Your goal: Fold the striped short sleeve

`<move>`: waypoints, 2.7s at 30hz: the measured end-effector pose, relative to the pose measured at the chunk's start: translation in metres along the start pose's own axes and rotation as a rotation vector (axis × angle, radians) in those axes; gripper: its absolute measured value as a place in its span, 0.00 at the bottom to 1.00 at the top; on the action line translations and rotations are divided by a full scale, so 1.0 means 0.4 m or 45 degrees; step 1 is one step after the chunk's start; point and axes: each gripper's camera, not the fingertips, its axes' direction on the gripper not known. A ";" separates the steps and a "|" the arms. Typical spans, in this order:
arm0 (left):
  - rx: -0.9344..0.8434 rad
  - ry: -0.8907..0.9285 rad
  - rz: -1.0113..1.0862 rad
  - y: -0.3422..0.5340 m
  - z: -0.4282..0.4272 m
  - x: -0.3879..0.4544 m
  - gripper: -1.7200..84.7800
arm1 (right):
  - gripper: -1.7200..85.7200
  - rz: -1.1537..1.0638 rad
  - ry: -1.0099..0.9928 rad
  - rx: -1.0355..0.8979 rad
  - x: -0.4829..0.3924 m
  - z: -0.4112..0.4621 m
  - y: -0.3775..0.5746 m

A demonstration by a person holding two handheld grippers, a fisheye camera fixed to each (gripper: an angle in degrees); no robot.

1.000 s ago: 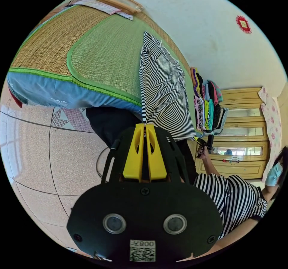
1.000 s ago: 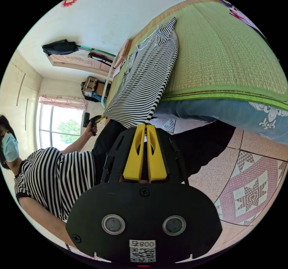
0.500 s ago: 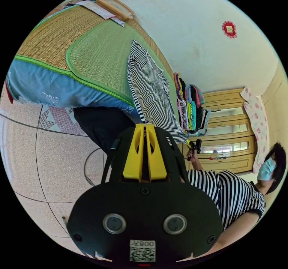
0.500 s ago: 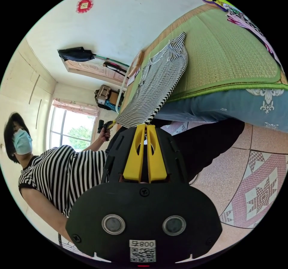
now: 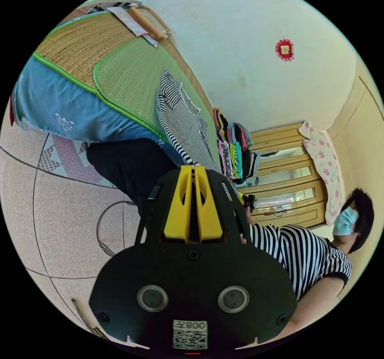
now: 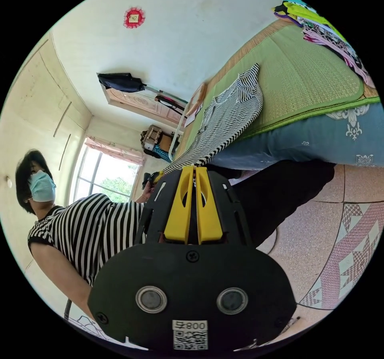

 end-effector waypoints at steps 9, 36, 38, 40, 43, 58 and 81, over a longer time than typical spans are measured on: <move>0.037 0.068 0.051 0.076 -0.012 0.005 0.03 | 0.02 -0.067 -0.014 0.083 -0.042 -0.047 0.055; 0.078 0.214 0.072 0.193 -0.015 -0.003 0.03 | 0.02 -0.094 -0.103 0.206 -0.077 -0.086 0.182; 0.088 0.226 0.081 0.195 -0.018 0.000 0.03 | 0.02 -0.101 -0.117 0.227 -0.082 -0.095 0.188; 0.098 0.241 0.093 0.197 -0.022 0.005 0.03 | 0.02 -0.106 -0.129 0.242 -0.086 -0.100 0.192; 0.103 0.255 0.107 0.196 -0.025 0.012 0.03 | 0.02 -0.117 -0.137 0.250 -0.094 -0.102 0.198; 0.100 0.304 0.081 0.139 0.009 0.011 0.03 | 0.02 -0.105 -0.148 0.272 -0.094 -0.083 0.186; 0.123 0.346 0.082 -0.133 0.073 0.047 0.03 | 0.02 -0.094 -0.166 0.315 -0.091 -0.043 -0.021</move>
